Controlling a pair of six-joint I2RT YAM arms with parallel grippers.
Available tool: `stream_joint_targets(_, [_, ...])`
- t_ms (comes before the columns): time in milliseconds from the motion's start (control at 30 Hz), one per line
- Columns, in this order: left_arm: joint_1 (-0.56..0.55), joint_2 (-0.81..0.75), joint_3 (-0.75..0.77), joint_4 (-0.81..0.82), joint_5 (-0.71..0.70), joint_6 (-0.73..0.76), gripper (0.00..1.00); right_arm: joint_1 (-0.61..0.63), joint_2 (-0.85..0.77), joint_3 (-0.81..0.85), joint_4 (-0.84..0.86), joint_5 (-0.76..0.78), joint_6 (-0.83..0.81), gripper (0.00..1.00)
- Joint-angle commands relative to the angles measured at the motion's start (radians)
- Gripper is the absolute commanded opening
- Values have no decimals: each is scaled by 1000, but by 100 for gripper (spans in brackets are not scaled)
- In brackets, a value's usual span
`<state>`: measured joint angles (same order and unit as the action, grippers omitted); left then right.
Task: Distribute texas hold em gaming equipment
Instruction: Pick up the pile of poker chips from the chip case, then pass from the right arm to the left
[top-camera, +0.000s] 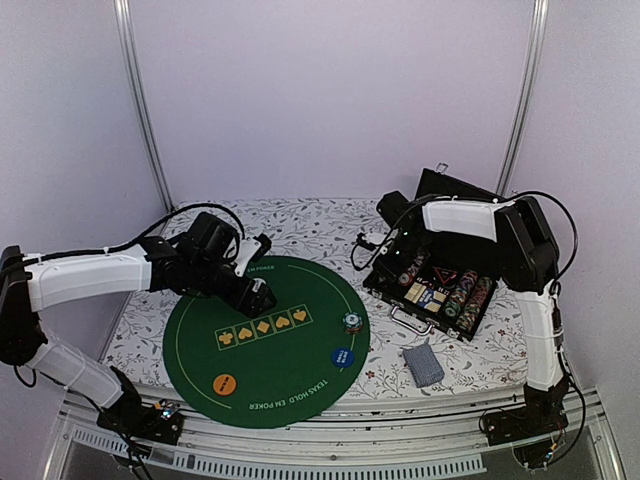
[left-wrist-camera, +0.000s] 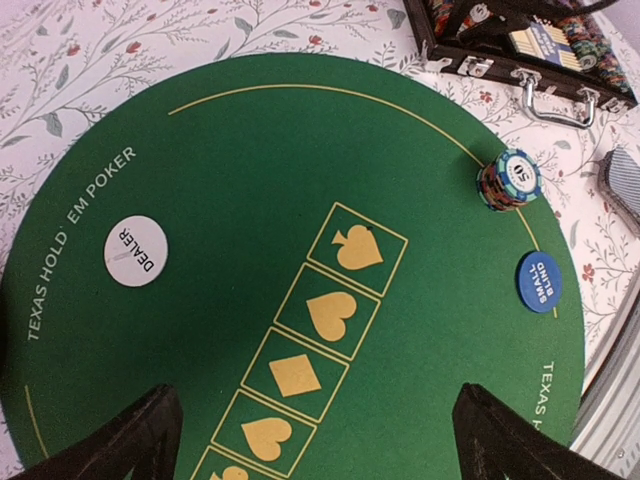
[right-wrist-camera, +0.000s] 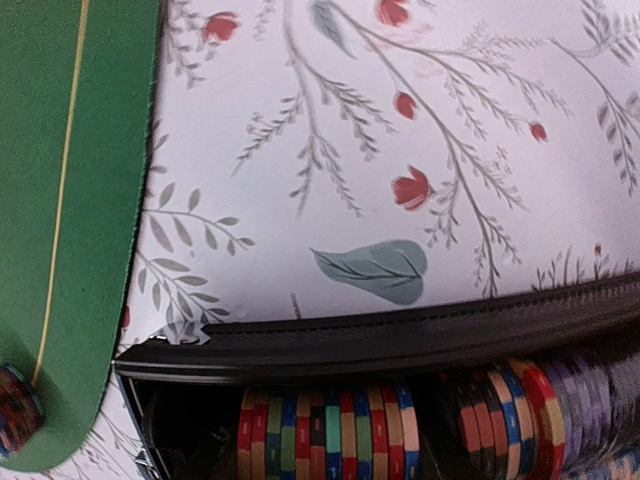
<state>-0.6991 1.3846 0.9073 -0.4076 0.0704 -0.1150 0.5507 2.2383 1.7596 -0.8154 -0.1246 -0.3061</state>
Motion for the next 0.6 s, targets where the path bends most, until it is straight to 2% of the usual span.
stream_joint_targets(0, [15, -14, 2, 7, -7, 12, 97, 7, 32, 39, -26, 52, 35, 26])
stream_joint_targets(133, [15, -51, -4, 19, -36, 22, 97, 6, -36, 88, -75, 48, 79, 4])
stream_joint_targets(267, [11, -140, -15, 79, -67, 39, 95, -4, -135, 169, -121, -22, 140, 3])
stream_joint_targets(333, [4, -210, -30, 130, -73, 61, 94, -11, -186, 200, -136, -127, 184, 2])
stream_joint_targets(433, [-38, -329, -59, 216, -96, 127, 92, -14, -274, 173, -90, -409, 259, 2])
stream_joint_targets(567, [-219, -381, -77, 322, -238, 312, 95, 62, -350, 43, 56, -714, 423, 2])
